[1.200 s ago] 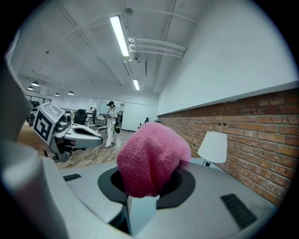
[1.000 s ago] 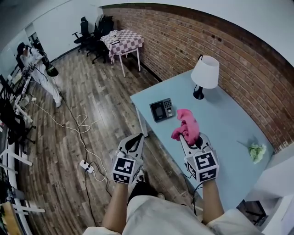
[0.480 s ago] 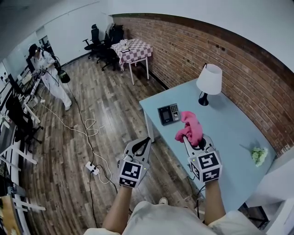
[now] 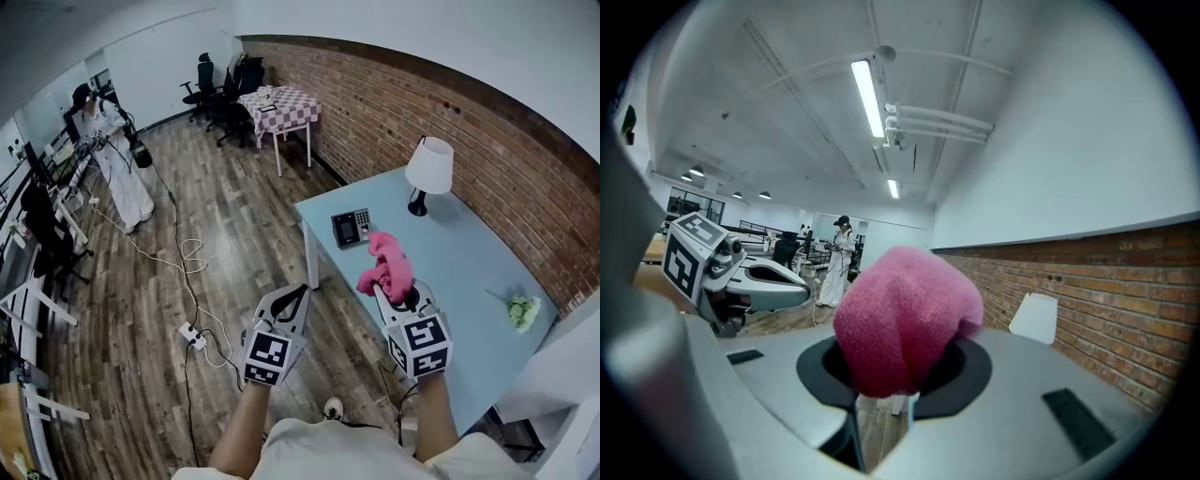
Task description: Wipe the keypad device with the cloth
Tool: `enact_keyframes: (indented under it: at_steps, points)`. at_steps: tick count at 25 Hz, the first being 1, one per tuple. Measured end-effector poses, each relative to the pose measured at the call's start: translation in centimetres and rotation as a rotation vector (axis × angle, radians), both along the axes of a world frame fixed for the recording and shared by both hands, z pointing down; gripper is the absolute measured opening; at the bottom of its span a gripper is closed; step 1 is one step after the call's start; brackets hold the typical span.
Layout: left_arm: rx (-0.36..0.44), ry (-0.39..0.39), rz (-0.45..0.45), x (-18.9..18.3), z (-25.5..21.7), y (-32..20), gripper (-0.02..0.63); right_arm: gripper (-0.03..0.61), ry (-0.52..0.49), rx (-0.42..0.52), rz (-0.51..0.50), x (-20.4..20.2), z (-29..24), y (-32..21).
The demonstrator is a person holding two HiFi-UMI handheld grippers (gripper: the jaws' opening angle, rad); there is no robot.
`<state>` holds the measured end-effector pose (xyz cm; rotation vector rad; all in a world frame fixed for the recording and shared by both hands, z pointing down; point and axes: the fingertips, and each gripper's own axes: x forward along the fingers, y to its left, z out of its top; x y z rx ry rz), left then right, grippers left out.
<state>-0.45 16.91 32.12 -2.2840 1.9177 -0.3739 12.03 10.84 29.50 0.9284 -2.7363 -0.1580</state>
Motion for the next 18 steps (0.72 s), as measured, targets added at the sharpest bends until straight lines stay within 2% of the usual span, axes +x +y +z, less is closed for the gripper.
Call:
enact_keyframes:
  at_steps: [18]
  points:
    - [0.045, -0.001, 0.002, 3.9, -2.2, 13.3, 0.011, 0.107, -0.004, 0.028, 0.021, 4.2, -1.3, 13.1]
